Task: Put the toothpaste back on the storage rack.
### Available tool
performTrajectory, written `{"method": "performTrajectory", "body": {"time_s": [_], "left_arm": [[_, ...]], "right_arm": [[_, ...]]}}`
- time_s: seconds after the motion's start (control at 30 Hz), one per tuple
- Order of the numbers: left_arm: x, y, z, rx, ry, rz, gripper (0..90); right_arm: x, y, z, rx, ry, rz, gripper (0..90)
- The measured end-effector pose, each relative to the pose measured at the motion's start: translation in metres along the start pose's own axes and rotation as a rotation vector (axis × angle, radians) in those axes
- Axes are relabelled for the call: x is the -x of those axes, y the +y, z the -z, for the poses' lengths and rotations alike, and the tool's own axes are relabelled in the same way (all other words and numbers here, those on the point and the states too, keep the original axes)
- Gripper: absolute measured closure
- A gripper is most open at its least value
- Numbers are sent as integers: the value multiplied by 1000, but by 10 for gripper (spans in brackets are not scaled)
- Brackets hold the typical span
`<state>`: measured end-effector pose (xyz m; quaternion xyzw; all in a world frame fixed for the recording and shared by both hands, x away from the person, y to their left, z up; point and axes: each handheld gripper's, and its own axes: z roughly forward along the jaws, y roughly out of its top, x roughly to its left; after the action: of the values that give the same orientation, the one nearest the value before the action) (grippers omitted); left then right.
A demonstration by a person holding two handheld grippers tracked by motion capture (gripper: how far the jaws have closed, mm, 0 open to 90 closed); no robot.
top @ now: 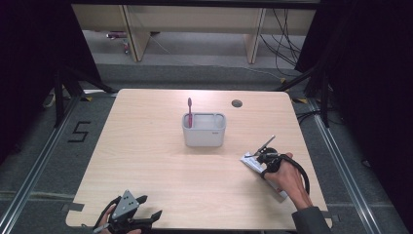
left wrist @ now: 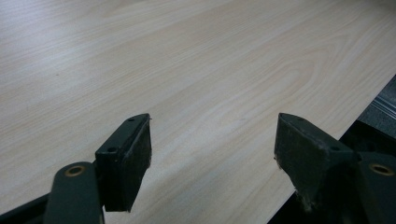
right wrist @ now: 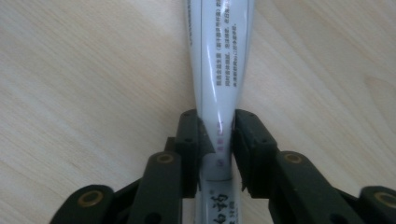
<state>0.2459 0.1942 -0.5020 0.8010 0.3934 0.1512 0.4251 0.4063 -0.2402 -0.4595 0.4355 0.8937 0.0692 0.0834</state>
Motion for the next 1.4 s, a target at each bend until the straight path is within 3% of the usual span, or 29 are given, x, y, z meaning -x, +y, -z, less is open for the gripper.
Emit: {"method": "performTrajectory", "body": {"time_s": [0.03, 0.1, 0.13, 0.23, 0.53, 0.57, 0.67, 0.73, 0.8, 0.83, 0.87, 0.93, 0.97, 1.0, 1.07, 1.13, 1.27, 1.3, 1.33, 1.37, 1.4], "left_arm": [[2, 0, -1, 20, -11, 19, 270], [2, 0, -1, 21, -10, 18, 270], [0, 1, 1, -1, -6, -5, 270], [2, 0, -1, 17, -13, 13, 270], [-1, 0, 0, -5, -11, -11, 270], [1, 0, -1, 10, -14, 5, 270], [1, 0, -1, 12, -13, 5, 270], [1, 0, -1, 9, -13, 5, 270], [1, 0, 0, 8, -14, 1, 270], [1, 0, 0, 11, -13, 5, 270], [1, 0, -1, 11, -13, 7, 270], [1, 0, 0, 8, -12, 4, 270], [1, 0, 0, 9, -14, 3, 270], [1, 0, 0, 8, -13, 3, 270], [0, 0, 0, -1, -8, -2, 270], [1, 0, 0, 7, -13, 2, 270], [1, -1, -1, 10, -11, 8, 271], [1, -1, -1, 13, -14, 9, 270], [1, -1, -1, 11, -14, 7, 271], [1, 0, -1, 12, -11, 10, 270], [-1, 0, 0, -2, -7, -9, 270]], "right_arm": [[2, 1, 0, -16, 4, 6, 728], [4, 2, 0, -20, 15, 3, 733], [4, 2, 0, -25, 13, 6, 736], [4, 4, -1, -35, 13, 8, 738], [9, 10, -5, -79, 25, 20, 745], [9, 11, -5, -84, 26, 17, 744], [10, 12, -8, -98, 30, 32, 745], [10, 14, -10, -113, 31, 12, 744], [11, 14, -13, -120, 35, 26, 744], [9, 15, -12, -142, 49, -8, 744], [9, 15, -13, -146, 45, -12, 745], [13, 15, -16, -125, 47, 31, 746], [13, 14, -17, -128, 53, 31, 746], [11, 15, -15, -153, 61, -15, 747], [11, 15, -15, -151, 67, -25, 748], [16, 14, -17, -128, 73, 23, 750], [15, 14, -16, -139, 78, 18, 753], [13, 15, -15, -153, 85, -8, 754], [14, 14, -16, -146, 91, 27, 755], [11, 16, -14, -157, 89, -7, 756], [14, 14, -16, -136, 91, 44, 757]]}}
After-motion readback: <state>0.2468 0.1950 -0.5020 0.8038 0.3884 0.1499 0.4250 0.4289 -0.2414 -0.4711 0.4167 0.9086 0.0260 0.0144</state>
